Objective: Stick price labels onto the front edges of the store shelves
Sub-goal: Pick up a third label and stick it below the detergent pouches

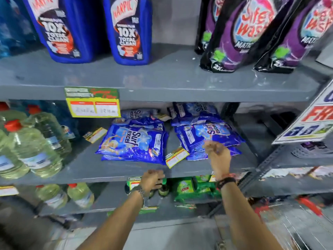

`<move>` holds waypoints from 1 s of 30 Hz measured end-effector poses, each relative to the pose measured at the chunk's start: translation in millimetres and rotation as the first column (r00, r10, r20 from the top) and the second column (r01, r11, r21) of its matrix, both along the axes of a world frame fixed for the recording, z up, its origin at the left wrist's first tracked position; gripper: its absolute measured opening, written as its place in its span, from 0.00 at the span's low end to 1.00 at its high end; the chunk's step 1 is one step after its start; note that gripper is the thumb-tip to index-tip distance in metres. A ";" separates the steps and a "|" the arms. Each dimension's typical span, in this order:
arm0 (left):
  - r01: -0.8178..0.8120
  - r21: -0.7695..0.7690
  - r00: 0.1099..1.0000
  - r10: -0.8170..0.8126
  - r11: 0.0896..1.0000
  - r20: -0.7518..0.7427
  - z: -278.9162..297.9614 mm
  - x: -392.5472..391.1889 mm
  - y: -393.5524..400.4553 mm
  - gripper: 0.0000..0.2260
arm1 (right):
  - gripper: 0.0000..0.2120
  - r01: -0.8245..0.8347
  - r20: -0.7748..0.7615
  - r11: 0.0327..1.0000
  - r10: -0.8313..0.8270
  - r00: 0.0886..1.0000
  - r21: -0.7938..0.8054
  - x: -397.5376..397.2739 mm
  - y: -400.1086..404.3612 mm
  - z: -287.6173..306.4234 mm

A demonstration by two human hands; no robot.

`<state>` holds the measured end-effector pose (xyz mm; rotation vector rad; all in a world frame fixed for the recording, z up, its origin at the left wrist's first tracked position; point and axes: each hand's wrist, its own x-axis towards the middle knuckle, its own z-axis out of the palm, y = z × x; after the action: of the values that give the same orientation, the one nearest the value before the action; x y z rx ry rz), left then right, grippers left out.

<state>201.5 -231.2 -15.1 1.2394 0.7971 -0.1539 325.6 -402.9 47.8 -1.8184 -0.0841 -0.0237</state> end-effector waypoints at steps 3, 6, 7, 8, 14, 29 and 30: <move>-0.077 -0.072 0.994 0.071 0.994 -0.083 -18.7 24.1 -6.2 0.12 | 0.09 -0.125 -0.280 0.990 0.103 0.955 -0.065 18.3 -10.6 -49.7; -0.130 -0.149 0.988 0.115 0.980 -0.107 -32.3 45.2 -12.3 0.16 | 0.10 -0.239 -0.405 0.970 0.197 0.893 -0.054 27.9 -7.7 -77.7; -0.160 -0.145 0.983 0.143 0.977 -0.116 -35.4 52.4 -15.8 0.16 | 0.11 -0.265 -0.431 0.964 0.229 0.873 -0.025 31.9 -5.4 -83.9; -0.204 -0.100 0.973 0.190 0.974 -0.133 -40.2 57.4 -17.5 0.15 | 0.10 -0.279 -0.456 0.960 0.251 0.854 0.007 34.2 -2.1 -85.9; -0.421 -0.175 0.907 0.414 0.890 -0.073 -41.8 60.6 -29.0 0.06 | 0.06 -0.208 -0.542 0.969 0.246 0.803 0.132 45.4 12.1 -94.9; -0.497 -0.169 0.867 0.497 0.851 -0.050 -41.1 52.1 -47.9 0.08 | 0.10 -0.278 -0.576 0.932 0.362 0.733 0.232 47.5 11.2 -70.9; -0.483 -0.158 0.874 0.485 0.861 -0.028 -36.5 47.1 -50.6 0.07 | 0.09 -0.282 -0.565 0.930 0.367 0.739 0.235 45.0 7.2 -67.2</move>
<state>248.6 -281.8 -51.6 0.8539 1.0417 0.1981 370.6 -395.8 -19.4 -1.5745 0.0531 0.7873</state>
